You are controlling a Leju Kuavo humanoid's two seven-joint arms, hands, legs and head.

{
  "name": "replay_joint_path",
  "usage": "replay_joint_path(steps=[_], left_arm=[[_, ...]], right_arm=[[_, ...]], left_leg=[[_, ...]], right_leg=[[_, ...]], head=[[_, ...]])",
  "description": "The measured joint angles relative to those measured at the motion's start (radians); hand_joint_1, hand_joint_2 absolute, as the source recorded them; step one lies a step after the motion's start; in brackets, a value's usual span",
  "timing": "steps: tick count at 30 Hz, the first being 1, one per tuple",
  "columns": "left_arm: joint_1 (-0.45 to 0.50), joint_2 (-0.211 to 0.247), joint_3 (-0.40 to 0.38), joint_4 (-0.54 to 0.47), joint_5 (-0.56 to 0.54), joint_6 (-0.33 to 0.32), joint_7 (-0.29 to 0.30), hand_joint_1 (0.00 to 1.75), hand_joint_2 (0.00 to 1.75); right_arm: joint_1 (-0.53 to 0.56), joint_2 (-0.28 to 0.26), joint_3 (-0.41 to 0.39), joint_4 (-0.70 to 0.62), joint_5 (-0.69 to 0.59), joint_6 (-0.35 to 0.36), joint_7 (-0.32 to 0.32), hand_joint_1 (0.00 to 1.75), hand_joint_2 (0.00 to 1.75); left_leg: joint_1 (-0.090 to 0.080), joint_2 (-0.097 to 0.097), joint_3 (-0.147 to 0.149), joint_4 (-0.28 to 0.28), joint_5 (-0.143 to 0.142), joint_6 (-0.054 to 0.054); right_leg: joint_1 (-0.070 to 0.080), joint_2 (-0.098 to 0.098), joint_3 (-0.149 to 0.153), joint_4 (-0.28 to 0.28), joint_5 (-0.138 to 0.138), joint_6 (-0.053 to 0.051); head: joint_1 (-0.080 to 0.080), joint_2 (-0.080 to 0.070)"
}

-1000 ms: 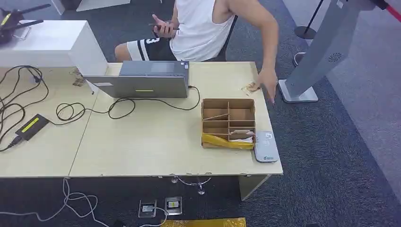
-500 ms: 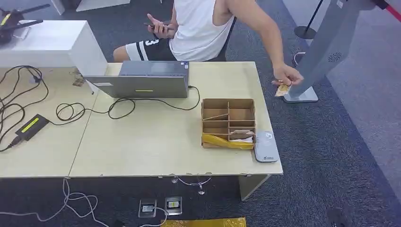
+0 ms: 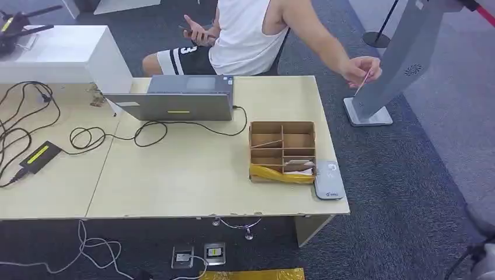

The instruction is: Pass the card to the sensor for recognition and then transmit it.

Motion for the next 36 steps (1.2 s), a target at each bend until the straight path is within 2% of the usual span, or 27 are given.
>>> replay_joint_path(steps=[3,7,11,17,22,27,32,36], left_arm=[[0.001,0.003,0.000,0.000,-0.005,-0.003,-0.003,0.00,0.00],[0.001,0.006,0.000,0.000,-0.013,-0.013,-0.003,0.00,0.00],[-0.008,0.010,-0.003,0.000,-0.023,-0.023,-0.003,0.00,0.00],[-0.013,0.011,-0.016,0.000,-0.031,-0.024,-0.003,0.00,0.00],[-0.023,0.011,-0.018,0.000,-0.042,-0.032,-0.003,0.00,0.00],[-0.036,0.011,-0.025,0.000,-0.055,-0.042,-0.003,0.00,0.00],[-0.053,0.010,-0.032,0.000,-0.073,-0.058,-0.002,0.00,0.00],[-0.073,0.009,-0.041,-0.002,-0.081,-0.068,0.005,0.00,0.00]], right_arm=[[-0.128,-0.042,0.068,-0.068,-0.165,0.014,0.037,0.00,1.75],[-0.217,-0.087,0.240,-0.172,-0.351,0.012,0.071,0.00,1.75],[-0.270,-0.090,0.402,-0.255,-0.408,0.005,0.098,0.00,1.75],[-0.316,-0.083,0.615,-0.372,-0.465,0.005,0.105,0.00,1.75],[-0.332,-0.067,0.754,-0.478,-0.460,0.019,0.121,0.00,1.75],[-0.354,-0.033,0.885,-0.571,-0.401,0.097,0.144,0.00,1.75],[-0.416,0.032,1.052,-0.592,-0.225,0.194,0.121,0.00,1.75],[-0.467,0.100,1.178,-0.573,-0.112,0.234,0.089,0.00,1.75]], left_leg=[[0.000,-0.002,0.000,0.001,0.001,0.001],[0.000,-0.007,-0.003,0.000,0.001,0.002],[0.000,-0.004,-0.002,0.000,0.001,0.002],[0.000,-0.006,-0.003,0.000,0.002,0.002],[0.001,-0.006,-0.003,0.000,0.002,0.002],[0.001,-0.005,-0.003,0.000,0.002,0.002],[0.002,-0.008,-0.005,0.000,0.003,0.002],[0.003,-0.009,-0.005,0.000,0.004,0.001]], right_leg=[[0.000,-0.002,0.000,0.000,0.000,0.000],[0.000,-0.008,0.001,0.000,0.000,0.000],[0.000,-0.005,0.000,0.000,0.000,0.000],[0.001,-0.006,0.001,0.000,0.000,0.000],[0.001,-0.007,0.001,0.000,0.000,0.000],[0.001,-0.005,0.000,0.001,0.000,0.000],[0.002,-0.007,-0.001,0.002,0.000,0.000],[0.003,-0.009,-0.001,0.002,0.000,0.000]], head=[[0.000,0.000],[0.000,0.000],[0.000,0.000],[0.000,0.000],[0.000,0.000],[0.000,0.000],[0.001,0.000],[0.001,0.000]])
